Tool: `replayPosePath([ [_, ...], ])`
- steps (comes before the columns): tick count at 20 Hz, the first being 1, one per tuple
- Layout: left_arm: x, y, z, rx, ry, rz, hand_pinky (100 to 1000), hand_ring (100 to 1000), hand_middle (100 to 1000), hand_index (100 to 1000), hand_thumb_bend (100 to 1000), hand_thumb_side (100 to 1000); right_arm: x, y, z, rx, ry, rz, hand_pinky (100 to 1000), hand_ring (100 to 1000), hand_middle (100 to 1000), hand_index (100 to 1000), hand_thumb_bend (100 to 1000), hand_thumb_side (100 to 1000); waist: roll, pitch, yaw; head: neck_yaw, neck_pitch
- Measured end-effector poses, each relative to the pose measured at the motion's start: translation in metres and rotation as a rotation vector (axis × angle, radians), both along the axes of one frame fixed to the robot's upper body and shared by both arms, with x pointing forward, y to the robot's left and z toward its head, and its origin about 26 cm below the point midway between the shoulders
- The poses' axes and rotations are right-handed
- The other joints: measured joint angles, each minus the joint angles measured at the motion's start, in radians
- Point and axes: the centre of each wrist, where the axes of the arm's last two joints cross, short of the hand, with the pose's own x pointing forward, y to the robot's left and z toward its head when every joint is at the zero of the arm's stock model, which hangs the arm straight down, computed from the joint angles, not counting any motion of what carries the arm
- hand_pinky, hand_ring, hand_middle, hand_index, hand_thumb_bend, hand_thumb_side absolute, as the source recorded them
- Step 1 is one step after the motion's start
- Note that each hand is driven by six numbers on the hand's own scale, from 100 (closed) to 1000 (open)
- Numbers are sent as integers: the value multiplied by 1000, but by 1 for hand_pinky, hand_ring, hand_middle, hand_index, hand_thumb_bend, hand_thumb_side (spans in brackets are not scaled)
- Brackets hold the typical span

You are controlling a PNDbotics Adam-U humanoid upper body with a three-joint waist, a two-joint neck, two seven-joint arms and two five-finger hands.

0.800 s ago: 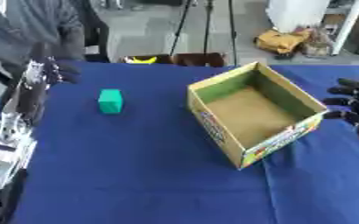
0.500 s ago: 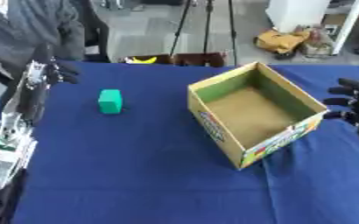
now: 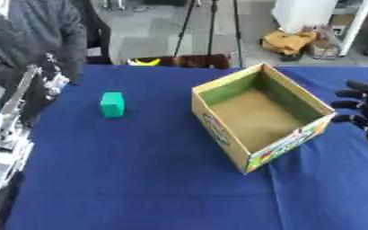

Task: Pick up objects on the table and place them in the box.

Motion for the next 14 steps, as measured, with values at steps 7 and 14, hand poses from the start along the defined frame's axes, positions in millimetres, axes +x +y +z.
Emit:
replayPosePath([
  [7, 39, 39, 41, 625, 165, 112, 738, 775, 788, 852, 503, 426, -1, 1, -2, -15, 11, 18, 586, 728, 728, 872, 100, 1000, 15, -6, -21, 12, -8],
  [14, 79, 56, 33, 871, 322, 118, 760, 791, 791, 848, 534, 403, -1, 2, -2, -35, 16, 36, 586, 728, 728, 872, 100, 1000, 31, 0, -51, 22, -17],
])
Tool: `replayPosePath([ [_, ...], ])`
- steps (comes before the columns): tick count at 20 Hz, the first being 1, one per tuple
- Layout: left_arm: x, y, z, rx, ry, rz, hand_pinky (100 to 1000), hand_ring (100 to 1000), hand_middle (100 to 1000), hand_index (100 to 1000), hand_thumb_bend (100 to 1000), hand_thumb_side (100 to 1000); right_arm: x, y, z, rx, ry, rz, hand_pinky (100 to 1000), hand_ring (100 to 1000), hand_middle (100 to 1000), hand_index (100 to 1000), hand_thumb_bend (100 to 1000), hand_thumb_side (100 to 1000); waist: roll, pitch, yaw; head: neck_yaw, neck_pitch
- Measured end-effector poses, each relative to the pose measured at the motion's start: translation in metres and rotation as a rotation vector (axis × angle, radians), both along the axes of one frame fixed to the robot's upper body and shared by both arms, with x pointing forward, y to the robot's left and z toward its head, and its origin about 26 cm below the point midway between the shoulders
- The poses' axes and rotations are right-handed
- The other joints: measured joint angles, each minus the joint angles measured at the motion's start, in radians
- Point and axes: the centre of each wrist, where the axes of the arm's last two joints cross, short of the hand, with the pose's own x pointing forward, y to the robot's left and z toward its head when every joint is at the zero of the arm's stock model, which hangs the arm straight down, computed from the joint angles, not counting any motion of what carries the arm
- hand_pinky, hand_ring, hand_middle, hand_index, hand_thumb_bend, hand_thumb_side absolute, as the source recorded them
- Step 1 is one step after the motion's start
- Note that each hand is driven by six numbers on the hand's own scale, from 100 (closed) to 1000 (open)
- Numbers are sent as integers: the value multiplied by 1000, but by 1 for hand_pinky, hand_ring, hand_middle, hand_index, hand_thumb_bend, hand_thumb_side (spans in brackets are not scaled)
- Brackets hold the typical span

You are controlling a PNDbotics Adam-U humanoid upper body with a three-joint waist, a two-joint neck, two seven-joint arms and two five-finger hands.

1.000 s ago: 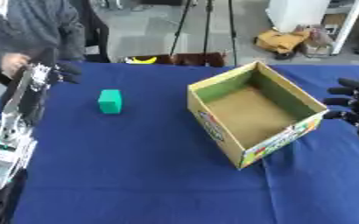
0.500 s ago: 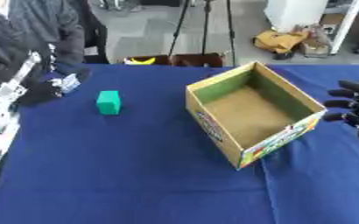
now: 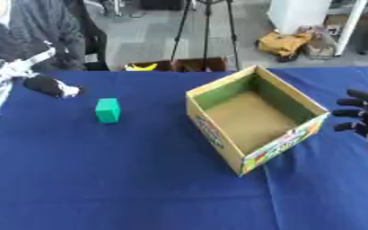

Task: Pick up objects on the table and place them in the box.

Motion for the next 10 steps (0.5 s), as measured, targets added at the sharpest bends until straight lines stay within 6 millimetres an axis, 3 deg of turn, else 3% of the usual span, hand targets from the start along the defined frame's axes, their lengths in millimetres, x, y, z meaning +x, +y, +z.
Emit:
replayPosePath([
  [3, 12, -2, -14, 23, 37, -8, 771, 795, 791, 849, 549, 398, 0, 2, 1, -5, 0, 10, 587, 729, 728, 873, 100, 1000, 7, 5, -12, 3, -1],
  [10, 26, -13, -47, 21, 85, -37, 772, 792, 786, 846, 494, 366, 2, 5, 4, -16, -4, 29, 586, 729, 728, 873, 100, 1000, 15, 17, -34, 14, -11],
])
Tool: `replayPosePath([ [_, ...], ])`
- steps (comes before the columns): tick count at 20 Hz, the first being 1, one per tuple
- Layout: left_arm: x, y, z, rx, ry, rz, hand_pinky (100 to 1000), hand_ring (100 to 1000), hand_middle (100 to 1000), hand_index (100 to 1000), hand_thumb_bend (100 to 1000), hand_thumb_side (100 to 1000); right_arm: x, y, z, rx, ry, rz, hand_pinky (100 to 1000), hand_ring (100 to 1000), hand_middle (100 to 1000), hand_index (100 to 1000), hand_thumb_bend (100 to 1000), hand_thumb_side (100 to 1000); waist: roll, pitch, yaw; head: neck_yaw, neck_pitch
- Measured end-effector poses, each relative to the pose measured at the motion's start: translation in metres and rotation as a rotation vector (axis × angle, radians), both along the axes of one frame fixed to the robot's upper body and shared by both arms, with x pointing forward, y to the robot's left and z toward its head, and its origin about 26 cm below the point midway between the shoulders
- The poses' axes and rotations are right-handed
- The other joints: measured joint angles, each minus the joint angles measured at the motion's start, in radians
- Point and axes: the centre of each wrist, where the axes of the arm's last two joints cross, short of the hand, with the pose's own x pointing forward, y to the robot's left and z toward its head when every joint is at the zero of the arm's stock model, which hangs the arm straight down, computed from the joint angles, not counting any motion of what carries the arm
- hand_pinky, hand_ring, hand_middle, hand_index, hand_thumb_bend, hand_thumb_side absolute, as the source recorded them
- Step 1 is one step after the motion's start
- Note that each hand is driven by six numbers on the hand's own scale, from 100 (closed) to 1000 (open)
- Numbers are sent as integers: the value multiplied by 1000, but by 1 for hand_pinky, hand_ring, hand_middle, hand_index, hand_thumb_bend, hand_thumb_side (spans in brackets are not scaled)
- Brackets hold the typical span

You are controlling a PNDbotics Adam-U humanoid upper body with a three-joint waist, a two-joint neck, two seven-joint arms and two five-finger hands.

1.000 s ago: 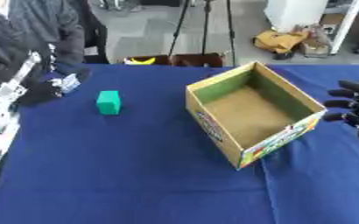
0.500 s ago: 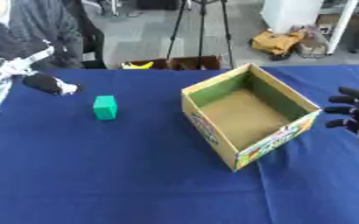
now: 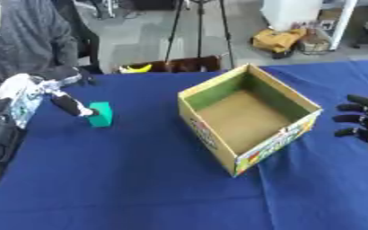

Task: Pick up objects on the table and place them in the box.

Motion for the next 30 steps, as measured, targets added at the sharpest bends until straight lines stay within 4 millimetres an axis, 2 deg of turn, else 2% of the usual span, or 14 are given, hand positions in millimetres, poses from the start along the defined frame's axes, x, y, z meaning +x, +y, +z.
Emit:
replayPosePath([
  [3, 1, -1, -8, -6, 8, -2, 769, 785, 779, 845, 441, 353, 0, -1, 1, -5, -1, 0, 586, 730, 728, 873, 100, 1000, 0, 4, -5, 4, -7],
  [9, 1, 2, -11, -14, -29, 22, 773, 785, 780, 844, 390, 348, 0, -1, 1, -6, -1, 0, 586, 730, 728, 874, 100, 1000, 4, 10, -5, 4, -8],
  [20, -1, 6, -24, -29, -40, 50, 759, 764, 760, 835, 341, 328, 0, -1, 2, -10, -1, 3, 586, 732, 728, 875, 100, 1000, 6, 36, -16, 3, -24],
  [22, -1, 7, -25, -31, -35, 53, 721, 725, 722, 822, 301, 316, 1, -1, 3, -12, -4, 4, 586, 732, 729, 875, 100, 1000, 7, 40, -16, 3, -25],
  [24, -1, 7, -26, -32, -32, 57, 639, 631, 643, 802, 251, 309, 1, -2, 4, -15, -6, 3, 586, 732, 729, 875, 100, 1000, 7, 42, -17, 3, -25],
  [27, -2, 9, -29, -36, -28, 71, 527, 520, 536, 752, 112, 320, 1, -2, 4, -16, -6, 3, 586, 733, 729, 875, 100, 1000, 8, 45, -17, 3, -25],
  [30, -3, 9, -31, -40, -29, 82, 459, 457, 467, 711, 100, 330, 1, -2, 4, -16, -6, 3, 586, 733, 729, 876, 100, 1000, 10, 44, -17, 3, -25],
])
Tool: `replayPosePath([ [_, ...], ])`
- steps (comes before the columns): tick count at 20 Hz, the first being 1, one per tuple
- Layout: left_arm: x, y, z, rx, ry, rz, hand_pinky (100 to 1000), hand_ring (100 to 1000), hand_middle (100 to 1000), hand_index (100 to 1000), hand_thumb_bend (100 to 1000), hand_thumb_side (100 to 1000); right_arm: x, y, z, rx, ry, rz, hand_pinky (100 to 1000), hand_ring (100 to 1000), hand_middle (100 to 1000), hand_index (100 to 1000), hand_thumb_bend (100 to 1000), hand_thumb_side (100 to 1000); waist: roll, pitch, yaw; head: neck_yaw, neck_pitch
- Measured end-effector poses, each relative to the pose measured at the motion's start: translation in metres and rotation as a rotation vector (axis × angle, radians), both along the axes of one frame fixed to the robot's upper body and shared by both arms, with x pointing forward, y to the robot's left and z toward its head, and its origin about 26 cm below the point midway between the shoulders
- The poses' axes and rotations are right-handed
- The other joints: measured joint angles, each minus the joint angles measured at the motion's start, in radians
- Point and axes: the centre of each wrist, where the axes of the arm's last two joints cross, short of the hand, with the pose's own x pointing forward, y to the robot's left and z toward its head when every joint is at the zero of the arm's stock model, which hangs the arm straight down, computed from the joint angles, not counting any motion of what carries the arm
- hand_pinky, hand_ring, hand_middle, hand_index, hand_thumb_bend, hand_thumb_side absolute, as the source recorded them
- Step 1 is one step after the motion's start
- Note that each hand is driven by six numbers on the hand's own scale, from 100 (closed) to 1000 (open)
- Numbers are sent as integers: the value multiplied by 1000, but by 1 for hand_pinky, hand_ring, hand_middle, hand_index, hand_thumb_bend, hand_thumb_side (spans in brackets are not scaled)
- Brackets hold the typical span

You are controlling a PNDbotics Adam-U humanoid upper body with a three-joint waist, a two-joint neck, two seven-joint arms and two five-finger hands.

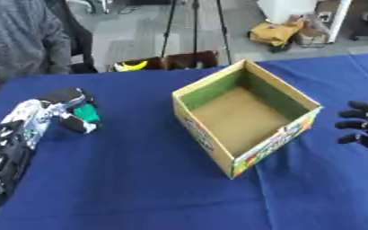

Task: Pick up objects on the table and place them in the box.

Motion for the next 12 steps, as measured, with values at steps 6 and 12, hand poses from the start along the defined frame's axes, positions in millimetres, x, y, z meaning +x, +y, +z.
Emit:
replayPosePath([
  [6, 0, -5, 0, -46, -8, -15, 411, 419, 434, 689, 100, 347, -1, -1, -2, 2, 4, -5, 586, 734, 729, 876, 100, 1000, -2, -14, 4, -1, 0],
  [12, 8, -35, 52, -105, -119, -159, 418, 421, 436, 687, 100, 360, -2, -3, -5, 4, 11, -12, 587, 735, 730, 876, 100, 1000, -3, -42, 10, -7, 2],
])
